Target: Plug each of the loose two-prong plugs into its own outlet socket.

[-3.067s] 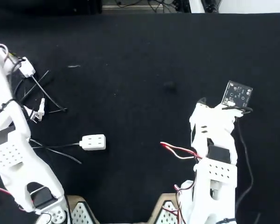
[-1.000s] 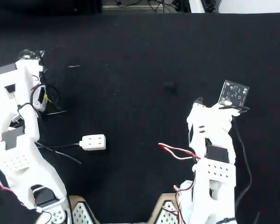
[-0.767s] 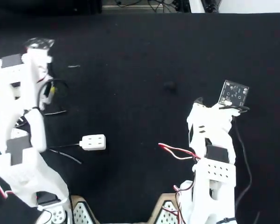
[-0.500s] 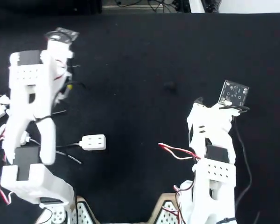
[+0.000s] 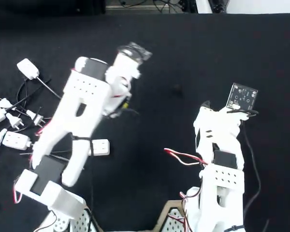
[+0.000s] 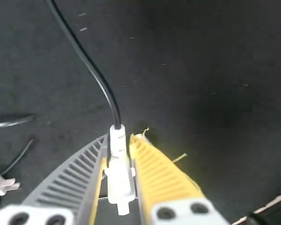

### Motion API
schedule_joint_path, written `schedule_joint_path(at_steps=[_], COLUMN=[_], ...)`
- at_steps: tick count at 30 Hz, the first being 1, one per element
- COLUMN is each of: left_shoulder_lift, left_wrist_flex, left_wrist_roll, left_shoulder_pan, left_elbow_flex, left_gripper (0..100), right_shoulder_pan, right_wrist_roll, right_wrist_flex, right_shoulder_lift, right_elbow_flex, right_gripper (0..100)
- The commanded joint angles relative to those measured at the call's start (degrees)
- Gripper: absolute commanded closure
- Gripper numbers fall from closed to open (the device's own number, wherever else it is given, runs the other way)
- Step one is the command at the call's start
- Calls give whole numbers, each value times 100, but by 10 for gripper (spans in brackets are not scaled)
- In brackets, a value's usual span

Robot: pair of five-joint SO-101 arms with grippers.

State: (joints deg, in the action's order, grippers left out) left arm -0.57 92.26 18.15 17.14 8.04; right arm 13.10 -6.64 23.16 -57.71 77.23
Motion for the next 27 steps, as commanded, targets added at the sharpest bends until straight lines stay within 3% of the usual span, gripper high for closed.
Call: schedule_joint_path(at_steps=[1, 5, 8, 15, 22, 27], left_shoulder_lift=[281, 273, 334, 844, 2242, 3684], left_wrist_flex=[26, -18, 9, 862, 703, -316], left_wrist_roll=[-396, -484, -475, -448, -255, -193], left_shoulder_pan=[620, 936, 1015, 321, -708, -1349], left_elbow_flex=[286, 347, 382, 646, -1068, -3407], left_gripper=[873, 773, 775, 780, 780, 779], right_shoulder_pan=[-44, -35, -35, -35, -79, -79], right_wrist_roll=[9, 9, 9, 9, 9, 9], right_wrist_flex=[-158, -158, -158, -158, -141, -132], right_shoulder_lift=[-189, -189, -189, -189, -189, -189], right_elbow_flex=[-31, -31, -31, -31, -22, -13], right_gripper=[776, 776, 776, 776, 776, 776])
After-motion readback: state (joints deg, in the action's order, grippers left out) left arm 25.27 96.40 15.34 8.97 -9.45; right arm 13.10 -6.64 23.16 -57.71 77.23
